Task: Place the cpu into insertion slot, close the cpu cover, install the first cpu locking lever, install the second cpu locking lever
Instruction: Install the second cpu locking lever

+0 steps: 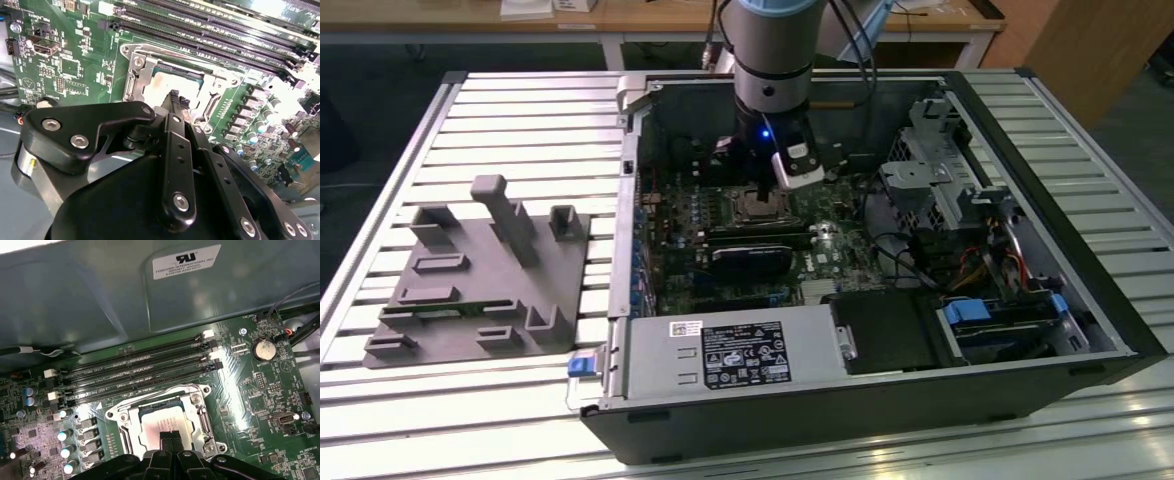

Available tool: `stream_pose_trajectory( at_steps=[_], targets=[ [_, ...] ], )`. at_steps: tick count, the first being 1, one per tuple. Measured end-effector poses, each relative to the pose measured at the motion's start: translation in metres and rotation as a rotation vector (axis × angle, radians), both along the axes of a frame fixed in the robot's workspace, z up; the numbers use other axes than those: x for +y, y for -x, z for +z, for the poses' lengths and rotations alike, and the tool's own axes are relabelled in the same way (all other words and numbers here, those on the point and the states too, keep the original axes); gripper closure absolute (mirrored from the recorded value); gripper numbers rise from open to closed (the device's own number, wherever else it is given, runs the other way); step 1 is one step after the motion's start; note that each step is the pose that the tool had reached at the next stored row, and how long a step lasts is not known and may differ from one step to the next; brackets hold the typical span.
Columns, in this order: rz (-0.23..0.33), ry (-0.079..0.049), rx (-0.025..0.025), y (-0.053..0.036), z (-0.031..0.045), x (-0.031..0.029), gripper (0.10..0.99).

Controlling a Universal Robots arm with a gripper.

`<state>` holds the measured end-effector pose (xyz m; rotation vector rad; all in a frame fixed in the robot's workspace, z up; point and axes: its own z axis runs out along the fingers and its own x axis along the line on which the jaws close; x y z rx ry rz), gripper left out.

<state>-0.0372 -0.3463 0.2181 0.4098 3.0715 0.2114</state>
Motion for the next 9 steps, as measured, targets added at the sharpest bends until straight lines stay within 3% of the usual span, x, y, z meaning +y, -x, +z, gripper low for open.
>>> stream_pose_trajectory(
  at_steps=[9],
  targets=[
    [0.0, 0.0, 0.0, 0.0, 0.0005, 0.0, 0.98]
  ],
)
